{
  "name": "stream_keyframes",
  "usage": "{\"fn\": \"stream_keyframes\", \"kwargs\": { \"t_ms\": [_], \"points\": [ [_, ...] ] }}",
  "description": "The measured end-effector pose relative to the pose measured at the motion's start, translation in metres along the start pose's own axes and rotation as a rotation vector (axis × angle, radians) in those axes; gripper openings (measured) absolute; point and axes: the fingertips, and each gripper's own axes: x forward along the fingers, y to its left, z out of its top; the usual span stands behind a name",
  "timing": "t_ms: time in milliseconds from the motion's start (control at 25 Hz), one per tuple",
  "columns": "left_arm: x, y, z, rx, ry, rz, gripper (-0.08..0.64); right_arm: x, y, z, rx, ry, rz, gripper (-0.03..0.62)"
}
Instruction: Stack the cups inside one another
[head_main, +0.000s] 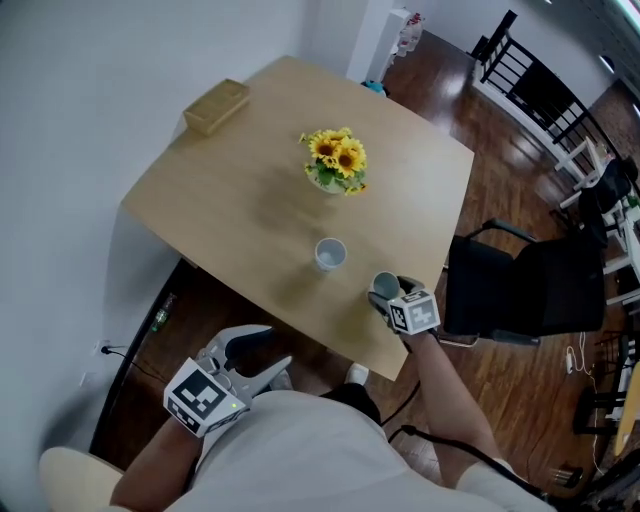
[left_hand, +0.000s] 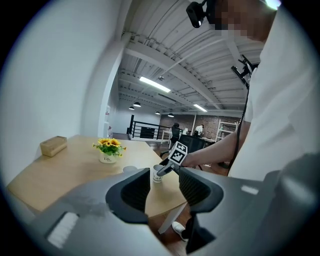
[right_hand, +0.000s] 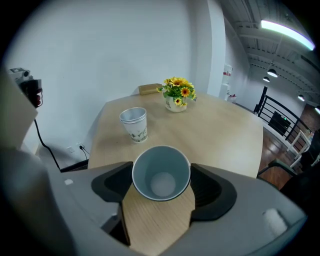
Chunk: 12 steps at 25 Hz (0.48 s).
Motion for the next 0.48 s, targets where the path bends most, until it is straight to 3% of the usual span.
{"fn": "stream_keyframes", "kwargs": {
  "t_ms": [200, 480],
  "points": [
    [-0.012, 0.006, -0.005, -0.032, -0.018, 0.04, 0.193, -0.017, -0.003, 0.022, -0.036, -0.02, -0.013, 0.365],
    [-0.018, 0.012, -0.003, -0.019, -0.038, 0.057, 0.193, -0.044, 0.006, 0.085, -0.085, -0.091, 0.012, 0.365]
  ]
}}
